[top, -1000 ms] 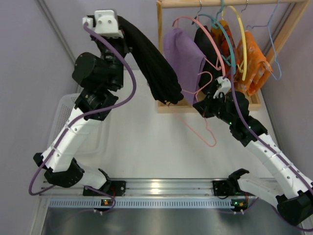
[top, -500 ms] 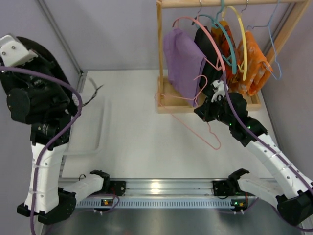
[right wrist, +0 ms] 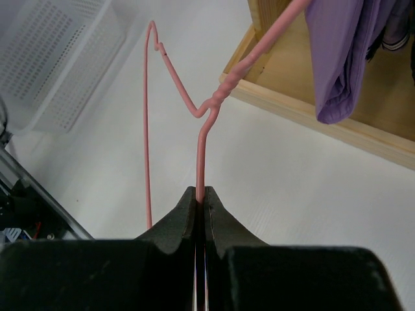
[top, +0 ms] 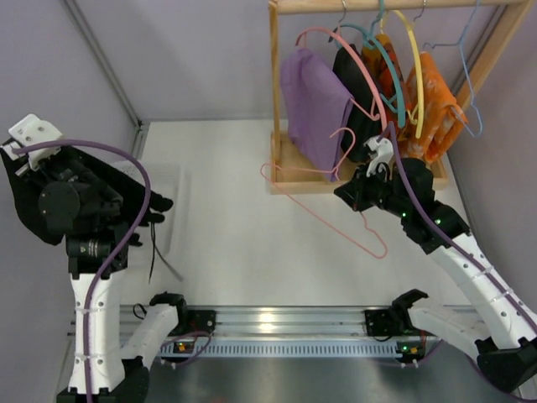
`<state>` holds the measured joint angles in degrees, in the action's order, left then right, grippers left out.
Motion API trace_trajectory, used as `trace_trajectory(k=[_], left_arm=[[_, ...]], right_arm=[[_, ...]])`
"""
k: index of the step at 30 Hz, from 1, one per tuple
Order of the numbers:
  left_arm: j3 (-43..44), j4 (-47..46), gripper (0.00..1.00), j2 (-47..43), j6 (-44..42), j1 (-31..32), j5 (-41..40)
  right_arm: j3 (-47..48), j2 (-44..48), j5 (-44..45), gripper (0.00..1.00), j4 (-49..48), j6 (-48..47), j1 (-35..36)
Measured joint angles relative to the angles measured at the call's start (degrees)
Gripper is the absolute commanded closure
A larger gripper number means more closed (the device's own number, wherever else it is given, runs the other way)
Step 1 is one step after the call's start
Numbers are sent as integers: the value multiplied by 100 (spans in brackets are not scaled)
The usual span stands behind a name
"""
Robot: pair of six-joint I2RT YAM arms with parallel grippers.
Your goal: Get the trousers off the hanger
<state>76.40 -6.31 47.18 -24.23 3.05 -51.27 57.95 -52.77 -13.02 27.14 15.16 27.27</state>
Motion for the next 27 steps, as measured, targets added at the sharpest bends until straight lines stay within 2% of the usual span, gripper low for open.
trace_trajectory(k=[4, 11, 20, 27], left_arm=[[-278, 175, 100, -92, 232, -511, 2], [-304, -240, 100, 345, 20, -577, 195], [-284, -632, 100, 1519, -337, -625, 540], [-1200, -828, 100, 1178, -308, -804, 675]], right_arm=[[66, 39, -28, 100, 37, -22, 0], [107, 35, -37, 100, 101, -72, 0], [221, 46, -37, 100, 168, -129, 0], [245, 92, -35, 100, 210, -170, 0]])
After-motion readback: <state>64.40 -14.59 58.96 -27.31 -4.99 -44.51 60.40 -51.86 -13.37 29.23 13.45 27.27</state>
